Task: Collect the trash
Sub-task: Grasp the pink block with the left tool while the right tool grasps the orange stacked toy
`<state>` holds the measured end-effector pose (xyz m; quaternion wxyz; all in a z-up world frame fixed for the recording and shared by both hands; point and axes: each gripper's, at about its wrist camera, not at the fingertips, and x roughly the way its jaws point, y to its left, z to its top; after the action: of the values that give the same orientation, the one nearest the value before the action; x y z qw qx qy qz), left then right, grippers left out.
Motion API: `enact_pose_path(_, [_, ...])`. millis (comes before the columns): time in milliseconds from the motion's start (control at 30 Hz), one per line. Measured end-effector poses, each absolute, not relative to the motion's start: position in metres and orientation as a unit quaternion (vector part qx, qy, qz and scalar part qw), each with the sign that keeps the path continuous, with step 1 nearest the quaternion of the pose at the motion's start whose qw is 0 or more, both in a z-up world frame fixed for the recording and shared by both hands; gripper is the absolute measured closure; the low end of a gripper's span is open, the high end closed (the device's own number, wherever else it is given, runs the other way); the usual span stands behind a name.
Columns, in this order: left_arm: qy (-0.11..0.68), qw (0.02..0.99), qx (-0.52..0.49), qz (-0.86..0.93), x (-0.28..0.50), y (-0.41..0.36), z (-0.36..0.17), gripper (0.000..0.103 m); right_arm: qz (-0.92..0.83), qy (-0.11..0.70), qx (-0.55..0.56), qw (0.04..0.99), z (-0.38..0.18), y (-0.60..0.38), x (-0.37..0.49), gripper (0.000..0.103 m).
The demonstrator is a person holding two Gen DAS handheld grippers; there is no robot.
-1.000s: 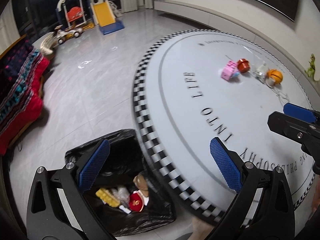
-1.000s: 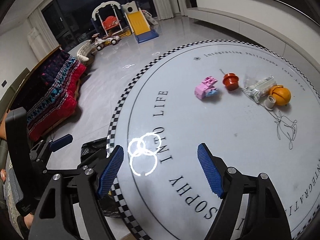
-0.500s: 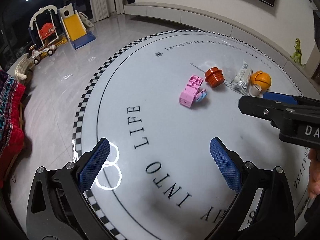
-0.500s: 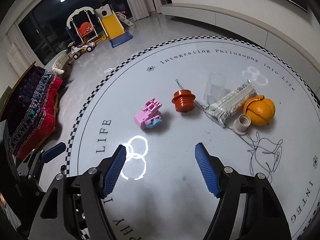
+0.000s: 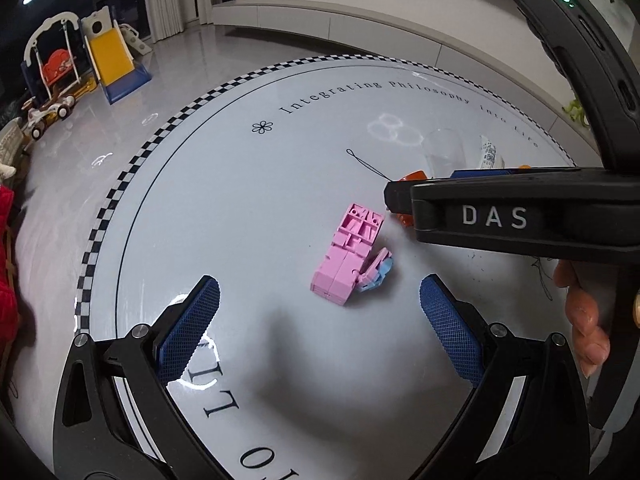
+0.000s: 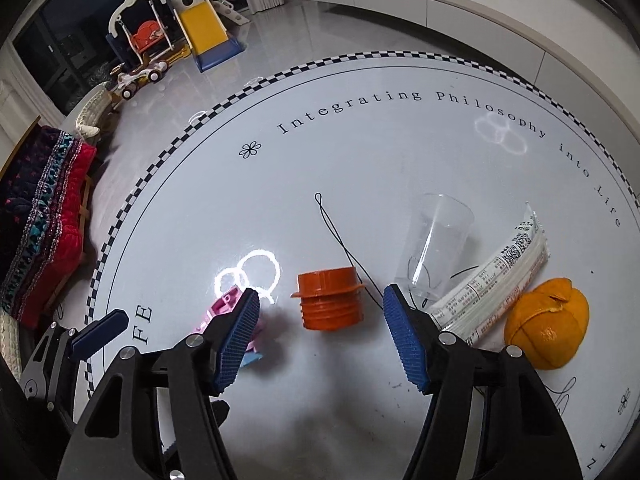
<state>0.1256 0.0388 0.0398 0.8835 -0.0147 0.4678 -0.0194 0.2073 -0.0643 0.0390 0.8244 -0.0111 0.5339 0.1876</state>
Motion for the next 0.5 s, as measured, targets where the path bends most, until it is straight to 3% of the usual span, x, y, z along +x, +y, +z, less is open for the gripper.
enact_pose_path(133, [0.469, 0.883, -0.002, -0.030, 0.136, 0.033, 0.032, 0.006, 0.183, 0.552, -0.017, 0.813, 0.025, -0.061, 0.219, 0.038])
enact_pose_path(167, [0.470, 0.882, 0.000, -0.033, 0.138, 0.033, 0.030, 0.006, 0.184, 0.558, -0.016, 0.809, 0.021, -0.062, 0.221, 0.042])
enact_pose_path(200, [0.472, 0.881, 0.002, -0.035, 0.140, 0.032, 0.028, 0.006, 0.188, 0.565, -0.012, 0.803, 0.017, -0.061, 0.222, 0.057])
enact_pose_path(433, [0.465, 0.884, 0.002, -0.045, 0.151, 0.029, 0.021, 0.007, 0.189, 0.546, 0.027, 0.816, 0.031, -0.084, 0.216, 0.057])
enact_pose_path(467, [0.465, 0.884, 0.002, -0.048, 0.152, 0.027, 0.021, 0.014, 0.188, 0.543, 0.029, 0.818, 0.034, -0.087, 0.215, 0.057])
enact_pose_path(500, [0.465, 0.884, 0.005, -0.051, 0.153, 0.025, 0.019, 0.037, 0.187, 0.541, 0.030, 0.819, 0.036, -0.090, 0.215, 0.057])
